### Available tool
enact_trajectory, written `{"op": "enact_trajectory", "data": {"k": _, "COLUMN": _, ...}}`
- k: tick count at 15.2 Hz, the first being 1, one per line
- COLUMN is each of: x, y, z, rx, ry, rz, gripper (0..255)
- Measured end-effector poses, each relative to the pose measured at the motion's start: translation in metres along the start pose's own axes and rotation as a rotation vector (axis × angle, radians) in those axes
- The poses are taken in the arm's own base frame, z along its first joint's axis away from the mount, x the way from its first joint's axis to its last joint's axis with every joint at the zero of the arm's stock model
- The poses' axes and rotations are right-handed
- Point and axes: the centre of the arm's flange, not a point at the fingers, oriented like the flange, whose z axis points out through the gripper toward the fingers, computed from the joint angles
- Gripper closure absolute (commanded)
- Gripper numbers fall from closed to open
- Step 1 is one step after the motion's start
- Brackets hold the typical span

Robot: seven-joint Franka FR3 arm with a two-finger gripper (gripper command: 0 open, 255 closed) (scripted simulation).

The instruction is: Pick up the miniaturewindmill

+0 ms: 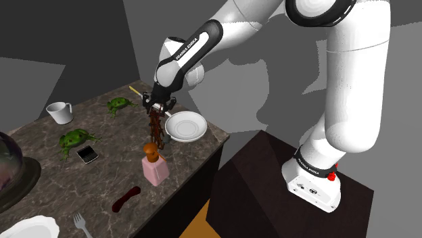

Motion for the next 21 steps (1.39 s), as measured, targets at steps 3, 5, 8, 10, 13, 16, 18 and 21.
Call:
{"op": "enact_trajectory", "data": {"k": 3, "x": 0.0, "y": 0.0, "z": 0.0, "rx": 0.0, "ry": 0.0, "rz": 0.0, "gripper": 255}}
{"op": "enact_trajectory", "data": {"k": 5, "x": 0.0, "y": 0.0, "z": 0.0, "rx": 0.0, "ry": 0.0, "rz": 0.0, "gripper": 255}}
{"op": "enact_trajectory", "data": {"k": 8, "x": 0.0, "y": -0.002, "z": -0.009, "rx": -0.001, "ry": -0.001, "rz": 0.001, "gripper": 255}}
{"op": "enact_trajectory", "data": {"k": 10, "x": -0.002, "y": -0.006, "z": -0.02, "rx": -0.001, "ry": -0.001, "rz": 0.001, "gripper": 255}}
{"op": "enact_trajectory", "data": {"k": 13, "x": 0.002, "y": -0.012, "z": -0.034, "rx": -0.001, "ry": -0.001, "rz": 0.001, "gripper": 255}}
{"op": "enact_trajectory", "data": {"k": 16, "x": 0.002, "y": -0.017, "z": -0.049, "rx": -0.001, "ry": -0.001, "rz": 0.001, "gripper": 255}}
{"op": "enact_trajectory", "data": {"k": 18, "x": 0.002, "y": -0.021, "z": -0.059, "rx": -0.001, "ry": -0.001, "rz": 0.001, "gripper": 255}}
{"op": "enact_trajectory", "data": {"k": 21, "x": 0.002, "y": -0.024, "z": -0.071, "rx": -0.001, "ry": -0.001, "rz": 0.001, "gripper": 255}}
